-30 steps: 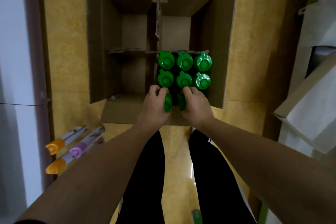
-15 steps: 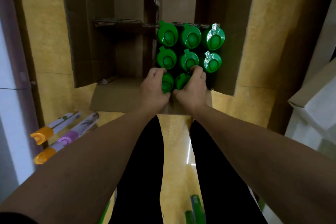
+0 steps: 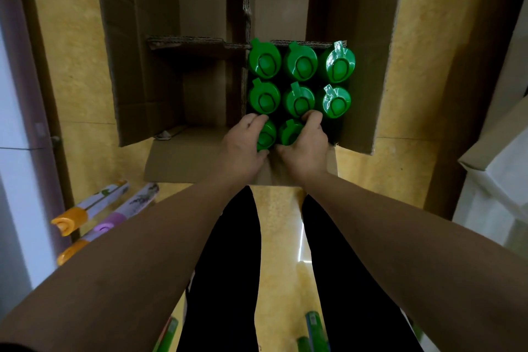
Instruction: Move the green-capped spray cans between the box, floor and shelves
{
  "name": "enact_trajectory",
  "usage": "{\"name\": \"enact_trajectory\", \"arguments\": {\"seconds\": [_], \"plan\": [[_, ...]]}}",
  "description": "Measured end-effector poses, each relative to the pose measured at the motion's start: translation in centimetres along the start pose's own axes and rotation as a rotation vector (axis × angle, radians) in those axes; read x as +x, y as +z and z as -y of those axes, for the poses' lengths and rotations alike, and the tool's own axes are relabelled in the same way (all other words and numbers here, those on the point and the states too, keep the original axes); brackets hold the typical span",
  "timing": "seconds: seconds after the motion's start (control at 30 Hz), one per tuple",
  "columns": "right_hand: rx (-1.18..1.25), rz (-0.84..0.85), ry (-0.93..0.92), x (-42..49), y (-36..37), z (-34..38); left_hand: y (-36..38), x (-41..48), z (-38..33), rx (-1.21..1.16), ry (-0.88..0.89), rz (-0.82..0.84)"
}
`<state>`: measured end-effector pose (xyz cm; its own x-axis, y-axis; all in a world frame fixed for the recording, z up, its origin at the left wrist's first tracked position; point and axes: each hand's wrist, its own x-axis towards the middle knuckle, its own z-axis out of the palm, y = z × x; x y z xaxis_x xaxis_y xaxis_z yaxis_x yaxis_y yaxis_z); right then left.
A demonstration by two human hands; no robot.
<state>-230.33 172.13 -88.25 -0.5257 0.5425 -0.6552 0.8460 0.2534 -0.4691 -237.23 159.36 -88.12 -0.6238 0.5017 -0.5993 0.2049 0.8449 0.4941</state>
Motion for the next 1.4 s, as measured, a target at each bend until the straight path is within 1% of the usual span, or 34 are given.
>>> {"name": "enact_trajectory", "arguments": {"seconds": [0.13,0.27,0.4,0.57,0.67,0.77,0.93,1.07,1.23,1.33,1.4], "plan": [[-0.123,0.079,-0.02,-0.1,-1.1,0.7,-0.7,-0.2,-0.2,0.109,0.02,0.011],[-0.234,0.098,-0.067,-1.6,-4.0,2.9,-4.2,-1.6,-2.2,0.194,0.063,-0.074],[-0.282,0.055,-0.182,-3.5,-8.9,7.6,-11.0,-2.4,-6.4,0.23,0.145,-0.194],[-0.384,-0.018,-0.371,-5.7,-18.4,17.0,-21.4,-4.0,-13.6,0.253,0.166,-0.391],[-0.461,-0.1,-0.478,-8.0,-25.3,23.8,-28.4,-7.0,-18.6,0.289,0.167,-0.468],[-0.484,-0.199,-0.578,-11.8,-32.3,30.5,-36.5,-11.1,-23.8,0.288,0.157,-0.539],[-0.448,-0.373,-0.747,-19.9,-42.9,40.2,-49.8,-18.5,-31.5,0.364,0.225,-0.773],[-0.431,-0.55,-0.881,-25.6,-50.1,46.0,-57.4,-23.6,-36.7,0.396,0.27,-0.915],[-0.427,-0.741,-0.879,-31.4,-56.0,48.9,-62.8,-27.8,-42.6,0.425,0.388,-1.005],[-0.402,-0.835,-0.806,-33.6,-58.6,48.1,-64.1,-28.0,-45.7,0.432,0.519,-1.019],[-0.394,-0.884,-0.733,-35.0,-60.1,46.6,-64.0,-27.8,-47.8,0.418,0.604,-0.99]]}}
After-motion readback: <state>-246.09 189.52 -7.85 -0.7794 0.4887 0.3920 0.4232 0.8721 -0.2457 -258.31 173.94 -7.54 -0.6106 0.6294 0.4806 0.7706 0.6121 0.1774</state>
